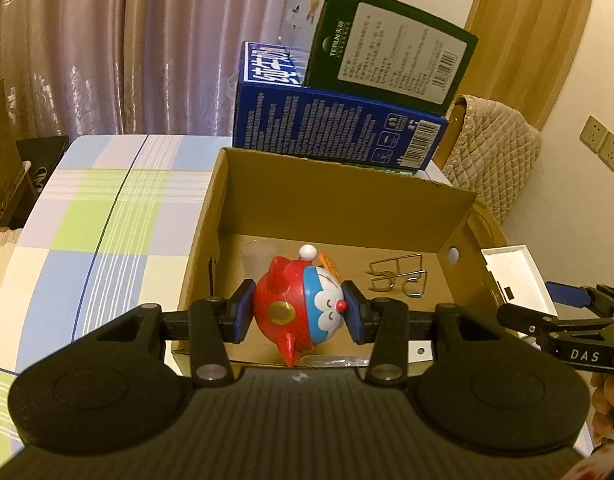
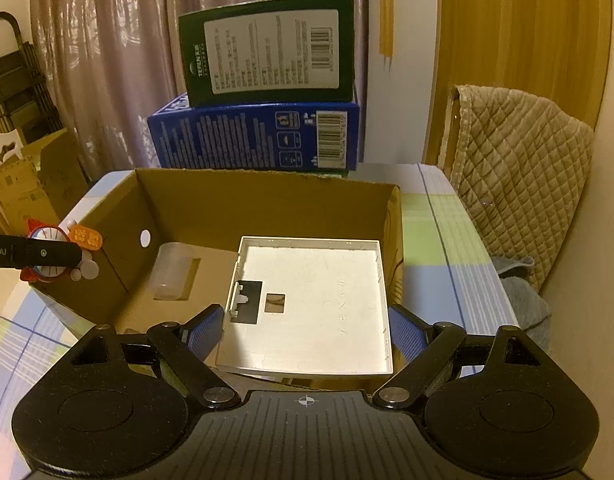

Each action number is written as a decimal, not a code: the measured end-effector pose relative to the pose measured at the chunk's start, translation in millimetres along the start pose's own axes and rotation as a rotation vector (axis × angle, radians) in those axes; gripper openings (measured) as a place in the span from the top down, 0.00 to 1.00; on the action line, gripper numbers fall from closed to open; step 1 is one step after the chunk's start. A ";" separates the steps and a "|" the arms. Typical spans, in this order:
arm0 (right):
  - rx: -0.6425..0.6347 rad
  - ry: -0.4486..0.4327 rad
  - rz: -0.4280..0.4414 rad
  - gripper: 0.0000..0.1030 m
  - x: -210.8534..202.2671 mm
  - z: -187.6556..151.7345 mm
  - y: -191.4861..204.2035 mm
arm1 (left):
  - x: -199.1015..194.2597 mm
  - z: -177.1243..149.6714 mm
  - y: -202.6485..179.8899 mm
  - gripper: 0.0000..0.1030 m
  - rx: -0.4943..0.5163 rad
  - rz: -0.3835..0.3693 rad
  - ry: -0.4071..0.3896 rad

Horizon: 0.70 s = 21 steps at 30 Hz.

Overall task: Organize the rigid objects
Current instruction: 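Carry the Doraemon figure and white plate over the cardboard box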

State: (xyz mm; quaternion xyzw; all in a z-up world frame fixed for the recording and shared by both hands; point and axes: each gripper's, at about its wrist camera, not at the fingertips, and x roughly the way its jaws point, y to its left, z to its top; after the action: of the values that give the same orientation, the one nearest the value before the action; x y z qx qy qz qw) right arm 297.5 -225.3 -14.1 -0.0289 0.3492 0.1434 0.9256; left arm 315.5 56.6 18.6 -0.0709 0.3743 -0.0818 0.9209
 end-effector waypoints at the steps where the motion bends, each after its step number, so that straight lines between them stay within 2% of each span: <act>1: 0.000 0.002 -0.001 0.18 1.4 0.0 -0.4 | 1.1 0.0 0.7 0.61 0.000 0.001 0.001; 21: -0.008 0.010 -0.003 0.18 9.1 -0.9 -0.8 | 16.9 -2.6 1.9 0.61 0.017 0.007 0.029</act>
State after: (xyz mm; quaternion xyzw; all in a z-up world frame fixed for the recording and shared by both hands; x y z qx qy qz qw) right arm 303.6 -224.0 -20.7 -0.0337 0.3530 0.1433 0.9240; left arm 325.8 54.8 4.9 -0.0605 0.3870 -0.0829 0.9163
